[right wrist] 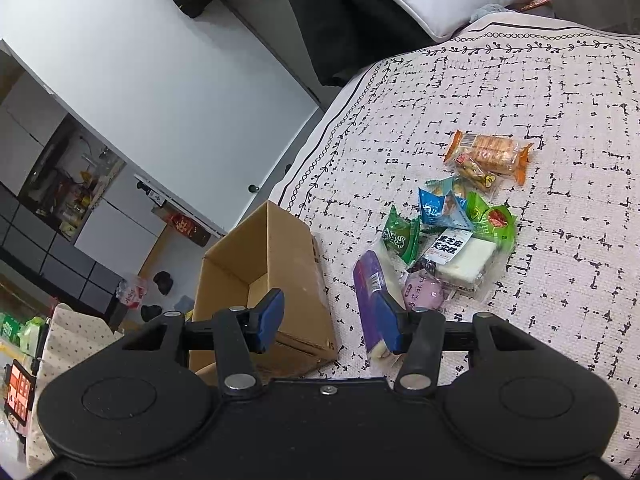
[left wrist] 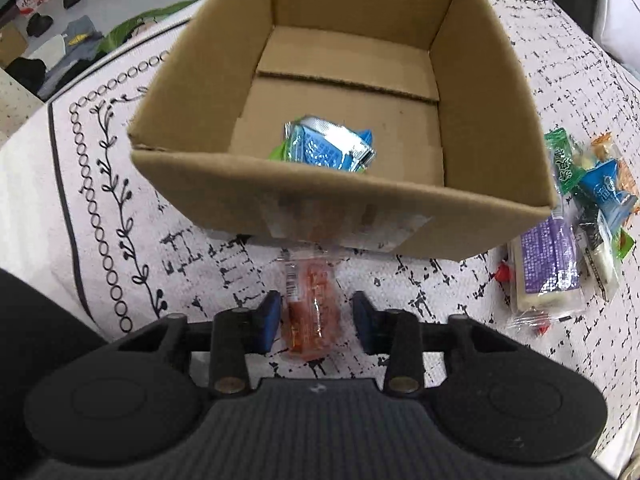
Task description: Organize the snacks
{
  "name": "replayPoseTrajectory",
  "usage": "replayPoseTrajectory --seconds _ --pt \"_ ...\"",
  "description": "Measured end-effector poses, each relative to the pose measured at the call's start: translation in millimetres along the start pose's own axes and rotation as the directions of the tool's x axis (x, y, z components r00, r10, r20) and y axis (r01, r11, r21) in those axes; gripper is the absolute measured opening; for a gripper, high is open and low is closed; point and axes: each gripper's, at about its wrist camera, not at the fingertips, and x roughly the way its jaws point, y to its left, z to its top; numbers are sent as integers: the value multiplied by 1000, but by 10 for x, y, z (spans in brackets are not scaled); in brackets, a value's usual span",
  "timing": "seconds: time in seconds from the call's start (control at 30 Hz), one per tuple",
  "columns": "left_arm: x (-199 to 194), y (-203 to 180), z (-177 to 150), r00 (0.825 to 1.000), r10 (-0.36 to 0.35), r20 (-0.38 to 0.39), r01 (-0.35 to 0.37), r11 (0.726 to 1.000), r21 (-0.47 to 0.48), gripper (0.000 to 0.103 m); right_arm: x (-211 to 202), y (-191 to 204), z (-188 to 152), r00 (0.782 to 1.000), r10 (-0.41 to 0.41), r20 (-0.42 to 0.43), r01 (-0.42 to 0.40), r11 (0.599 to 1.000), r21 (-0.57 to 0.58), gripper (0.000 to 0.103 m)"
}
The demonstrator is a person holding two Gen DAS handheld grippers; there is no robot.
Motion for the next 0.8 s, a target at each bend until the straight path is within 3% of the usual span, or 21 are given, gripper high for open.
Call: replayPoseTrajectory --seconds 0.1,0.4,0.8 --pt "9 7 -4 1000 -1 7 1 1000 -1 18 -2 -2 3 1000 1 2 -1 1000 0 50" --pt "-355 -31 -176 993 -59 103 57 998 21 17 -11 -5 -3 1000 -8 7 8 1000 -6 50" --pt "-1035 -132 -118 958 -138 250 116 988 100 17 -24 -13 10 1000 -21 14 21 1000 -9 50"
